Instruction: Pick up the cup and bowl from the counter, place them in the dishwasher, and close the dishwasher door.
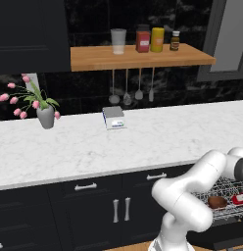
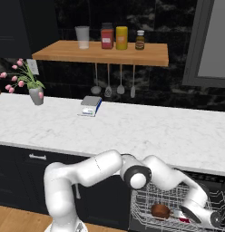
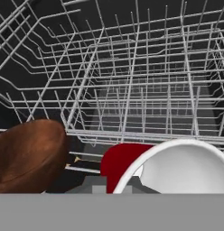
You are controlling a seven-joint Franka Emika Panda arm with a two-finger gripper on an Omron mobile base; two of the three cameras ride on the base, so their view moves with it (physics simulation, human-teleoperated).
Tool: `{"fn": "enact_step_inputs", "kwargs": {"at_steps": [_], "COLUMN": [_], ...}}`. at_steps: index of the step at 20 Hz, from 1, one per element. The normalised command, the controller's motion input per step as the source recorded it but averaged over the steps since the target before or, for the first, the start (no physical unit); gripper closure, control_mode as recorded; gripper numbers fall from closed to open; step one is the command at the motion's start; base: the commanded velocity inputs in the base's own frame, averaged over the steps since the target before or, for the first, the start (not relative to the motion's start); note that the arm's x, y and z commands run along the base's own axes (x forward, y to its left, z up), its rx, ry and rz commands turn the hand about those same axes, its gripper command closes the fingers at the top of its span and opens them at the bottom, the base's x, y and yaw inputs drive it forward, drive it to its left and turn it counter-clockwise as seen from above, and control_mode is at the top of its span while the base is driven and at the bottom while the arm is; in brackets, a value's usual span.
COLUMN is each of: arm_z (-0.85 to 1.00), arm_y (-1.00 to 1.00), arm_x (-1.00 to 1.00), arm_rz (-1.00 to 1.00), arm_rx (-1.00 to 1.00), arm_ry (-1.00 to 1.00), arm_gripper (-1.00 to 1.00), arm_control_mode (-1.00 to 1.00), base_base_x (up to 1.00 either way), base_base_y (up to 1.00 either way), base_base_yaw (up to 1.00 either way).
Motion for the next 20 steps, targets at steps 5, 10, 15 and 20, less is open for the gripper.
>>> {"fn": "enact_step_inputs", "kwargs": {"at_steps": [5,10,15,20], "arm_z": [0.00,0.04,0.58,0.96], "arm_y": [0.01,0.01,0.35,0.43], "arm_x": [0.00,0.04,0.01,-0.15], "arm_rz": [0.00,0.00,0.00,0.00], "arm_rx": [0.00,-0.03,-0.09,-0.14], "arm_ry": [0.00,0.00,-0.08,-0.09], "arm_gripper": [-1.00,-1.00,-1.00,-1.00], "arm_control_mode": [-1.00,-1.00,-1.00,-1.00], "base_base_x": [0.00,0.00,0.00,0.00], "base_base_y": [0.00,0.00,0.00,0.00], "base_base_yaw": [0.00,0.00,0.00,0.00]}}
